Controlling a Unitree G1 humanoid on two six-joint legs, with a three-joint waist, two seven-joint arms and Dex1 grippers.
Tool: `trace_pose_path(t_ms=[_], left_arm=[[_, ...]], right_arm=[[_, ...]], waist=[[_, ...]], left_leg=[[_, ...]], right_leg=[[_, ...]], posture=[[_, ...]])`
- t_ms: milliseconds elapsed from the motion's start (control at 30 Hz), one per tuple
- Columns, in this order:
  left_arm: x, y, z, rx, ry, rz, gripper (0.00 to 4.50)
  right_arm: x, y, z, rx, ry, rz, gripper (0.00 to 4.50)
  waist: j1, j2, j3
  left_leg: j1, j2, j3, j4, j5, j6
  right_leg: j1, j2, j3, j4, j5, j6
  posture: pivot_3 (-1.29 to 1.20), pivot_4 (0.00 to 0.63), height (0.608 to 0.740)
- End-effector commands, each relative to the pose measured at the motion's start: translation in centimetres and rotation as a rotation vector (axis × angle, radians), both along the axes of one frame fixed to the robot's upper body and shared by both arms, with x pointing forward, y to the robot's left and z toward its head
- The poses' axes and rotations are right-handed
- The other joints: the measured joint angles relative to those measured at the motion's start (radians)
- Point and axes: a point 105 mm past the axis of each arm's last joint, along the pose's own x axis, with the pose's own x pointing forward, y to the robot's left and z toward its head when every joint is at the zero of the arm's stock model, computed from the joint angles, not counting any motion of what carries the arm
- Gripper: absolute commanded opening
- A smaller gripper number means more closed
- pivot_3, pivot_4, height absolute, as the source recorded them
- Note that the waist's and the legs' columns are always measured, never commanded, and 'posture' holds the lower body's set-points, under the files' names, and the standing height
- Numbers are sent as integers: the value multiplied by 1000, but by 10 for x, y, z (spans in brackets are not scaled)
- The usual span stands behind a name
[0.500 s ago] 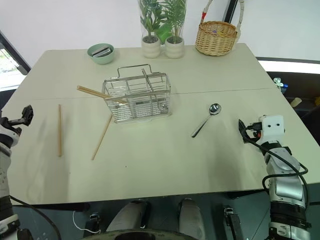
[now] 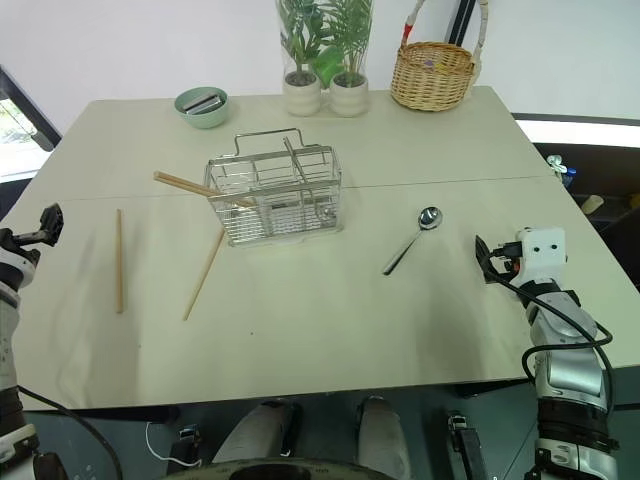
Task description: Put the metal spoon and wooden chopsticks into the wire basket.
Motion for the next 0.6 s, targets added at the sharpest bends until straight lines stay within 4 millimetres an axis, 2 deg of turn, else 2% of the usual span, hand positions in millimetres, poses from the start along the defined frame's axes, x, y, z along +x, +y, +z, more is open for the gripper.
trace_pose_path(t_ms=[33,200,267,433,500,600], left_arm=[[-6,6,18,34,-54,25,4500],[-8,8,23,18,-70,16,4500],[-4,-3,34,1,-85,-74,4500],[-2,-62,66,40,-99,-454,4500],[-9,-90,67,61,-53,-632,4500],[-25,-131,57,120,70,-885,4500]], right_arm=[[5,0,20,-28,-62,14,4480],[11,-1,30,-54,-76,32,4480],[16,0,37,-77,-75,63,4480],[36,16,64,-230,-61,253,4480],[41,28,74,-312,-40,379,4480],[41,51,84,-448,-4,608,4480]], waist=[[0,0,0],[0,0,0],[0,0,0],[-3,1,2],[-6,2,3],[-11,4,4]], left_leg=[[0,0,0,0,0,0],[0,0,0,0,0,0],[0,0,0,0,0,0],[0,0,1,1,0,0],[0,0,1,1,0,0],[0,0,2,-2,0,0]], right_leg=[[0,0,0,0,0,0],[0,0,0,0,0,0],[0,0,0,0,0,0],[0,0,0,0,0,0],[0,-1,0,0,0,0],[0,-1,0,-1,0,0]], posture=[[0,150,704],[0,150,704],[0,150,704],[0,150,704],[0,150,704],[0,150,704]])
